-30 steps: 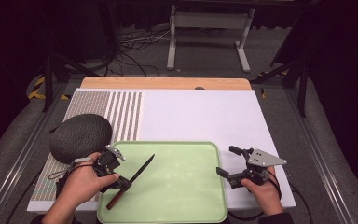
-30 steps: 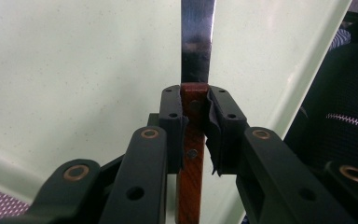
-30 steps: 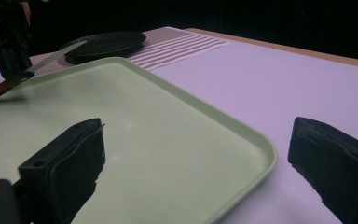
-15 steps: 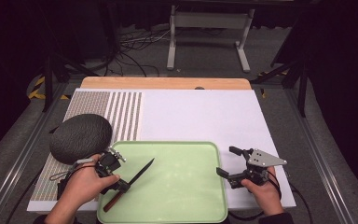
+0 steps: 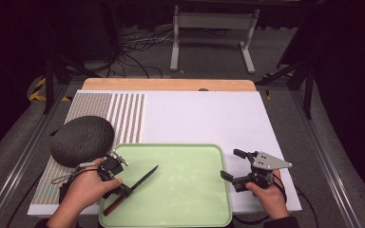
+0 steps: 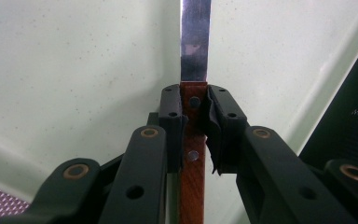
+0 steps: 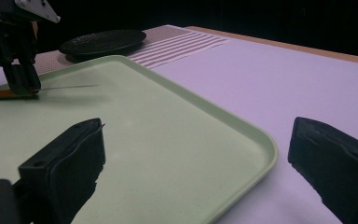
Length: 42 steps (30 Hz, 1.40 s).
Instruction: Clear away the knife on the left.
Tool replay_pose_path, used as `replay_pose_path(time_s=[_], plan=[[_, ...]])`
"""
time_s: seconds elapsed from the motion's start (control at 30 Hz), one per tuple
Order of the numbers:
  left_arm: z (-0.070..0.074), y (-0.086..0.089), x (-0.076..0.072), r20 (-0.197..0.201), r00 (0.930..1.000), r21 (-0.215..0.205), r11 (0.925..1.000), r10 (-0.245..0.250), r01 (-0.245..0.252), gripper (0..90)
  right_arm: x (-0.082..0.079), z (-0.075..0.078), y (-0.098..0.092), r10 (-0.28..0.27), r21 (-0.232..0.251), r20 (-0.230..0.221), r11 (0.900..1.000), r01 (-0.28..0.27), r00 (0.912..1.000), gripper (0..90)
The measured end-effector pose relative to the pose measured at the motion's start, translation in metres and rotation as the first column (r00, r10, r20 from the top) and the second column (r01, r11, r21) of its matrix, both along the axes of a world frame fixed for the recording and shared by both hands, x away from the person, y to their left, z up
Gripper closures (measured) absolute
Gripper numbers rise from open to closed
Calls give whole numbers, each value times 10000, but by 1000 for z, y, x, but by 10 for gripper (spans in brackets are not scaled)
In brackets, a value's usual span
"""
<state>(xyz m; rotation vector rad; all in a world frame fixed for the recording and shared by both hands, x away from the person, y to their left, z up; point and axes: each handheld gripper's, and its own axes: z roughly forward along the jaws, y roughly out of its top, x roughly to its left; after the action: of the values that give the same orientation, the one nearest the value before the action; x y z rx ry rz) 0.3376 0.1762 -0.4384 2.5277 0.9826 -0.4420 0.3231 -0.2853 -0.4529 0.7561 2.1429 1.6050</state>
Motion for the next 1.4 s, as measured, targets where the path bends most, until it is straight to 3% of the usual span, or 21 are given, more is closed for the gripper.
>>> replay_pose_path(time_s=[0.83,1.07,1.23,1.4], plan=[[-4,-1,-1,-273,9996,305,9995,69,-61,771,0,-1,1,51,-21,-58,10000,-51,10000,47],[-4,0,-1,-149,9999,264,9996,80,-76,763,0,-1,1,87,-12,-64,10000,-87,9999,47],[0,1,-1,-90,9999,-46,10000,69,-70,605,0,-1,1,97,-8,-70,10000,-97,9999,46],[6,-1,-3,660,9974,-45,9996,280,-277,360,0,-1,1,108,-24,-60,9999,-108,9999,46]])
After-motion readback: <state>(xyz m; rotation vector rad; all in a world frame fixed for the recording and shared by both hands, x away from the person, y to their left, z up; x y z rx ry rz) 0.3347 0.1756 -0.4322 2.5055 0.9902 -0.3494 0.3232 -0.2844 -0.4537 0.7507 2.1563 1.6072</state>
